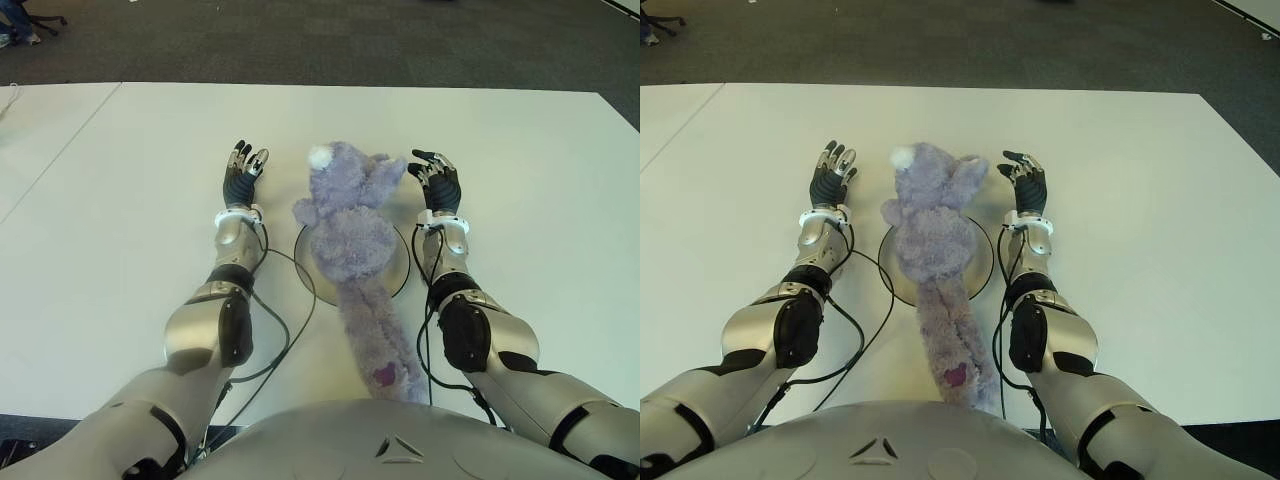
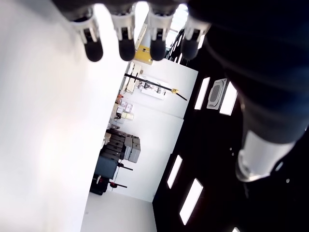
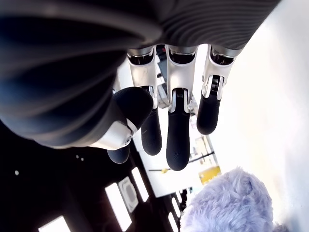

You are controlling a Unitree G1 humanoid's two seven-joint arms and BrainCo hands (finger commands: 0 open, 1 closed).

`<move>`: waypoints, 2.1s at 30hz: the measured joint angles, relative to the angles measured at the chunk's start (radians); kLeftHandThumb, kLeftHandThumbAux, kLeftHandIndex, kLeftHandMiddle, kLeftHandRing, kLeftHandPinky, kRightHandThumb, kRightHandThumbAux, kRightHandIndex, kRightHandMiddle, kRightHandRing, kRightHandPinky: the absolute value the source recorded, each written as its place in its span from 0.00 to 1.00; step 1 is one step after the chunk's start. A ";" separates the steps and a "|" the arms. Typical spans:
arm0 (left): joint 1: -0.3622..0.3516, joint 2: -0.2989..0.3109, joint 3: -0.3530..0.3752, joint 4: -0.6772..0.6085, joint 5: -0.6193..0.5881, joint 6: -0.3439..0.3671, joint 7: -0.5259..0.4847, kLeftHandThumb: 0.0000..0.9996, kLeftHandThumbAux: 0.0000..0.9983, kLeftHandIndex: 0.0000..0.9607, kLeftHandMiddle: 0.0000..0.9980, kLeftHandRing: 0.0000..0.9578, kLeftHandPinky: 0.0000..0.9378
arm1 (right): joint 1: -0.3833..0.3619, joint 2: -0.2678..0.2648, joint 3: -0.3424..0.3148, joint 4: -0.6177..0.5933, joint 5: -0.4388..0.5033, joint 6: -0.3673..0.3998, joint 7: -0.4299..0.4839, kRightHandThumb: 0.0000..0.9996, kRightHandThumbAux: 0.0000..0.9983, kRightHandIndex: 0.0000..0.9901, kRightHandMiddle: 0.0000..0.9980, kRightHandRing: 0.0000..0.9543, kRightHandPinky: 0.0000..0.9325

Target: Put the doll into the plate.

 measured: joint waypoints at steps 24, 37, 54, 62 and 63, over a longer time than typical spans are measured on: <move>0.000 -0.001 -0.001 0.000 0.002 0.000 0.000 0.02 0.71 0.00 0.00 0.00 0.00 | 0.000 0.000 -0.020 0.000 0.023 0.004 0.042 0.68 0.74 0.40 0.18 0.15 0.15; 0.000 -0.002 -0.001 0.000 0.003 0.000 0.000 0.00 0.73 0.00 0.00 0.00 0.00 | 0.000 -0.002 -0.023 0.000 0.024 0.006 0.057 0.03 0.74 0.03 0.00 0.00 0.00; 0.000 -0.002 -0.002 -0.001 0.003 0.000 0.000 0.00 0.74 0.00 0.00 0.00 0.00 | 0.000 -0.002 -0.021 0.000 0.022 0.006 0.054 0.00 0.73 0.00 0.00 0.00 0.00; 0.000 -0.002 -0.005 -0.001 0.004 0.000 0.000 0.00 0.73 0.00 0.00 0.00 0.00 | 0.000 -0.003 -0.018 0.000 0.020 0.006 0.051 0.00 0.71 0.00 0.00 0.00 0.00; 0.000 -0.002 -0.005 -0.001 0.004 0.000 0.000 0.00 0.73 0.00 0.00 0.00 0.00 | 0.000 -0.003 -0.017 0.000 0.019 0.006 0.047 0.00 0.71 0.00 0.00 0.00 0.00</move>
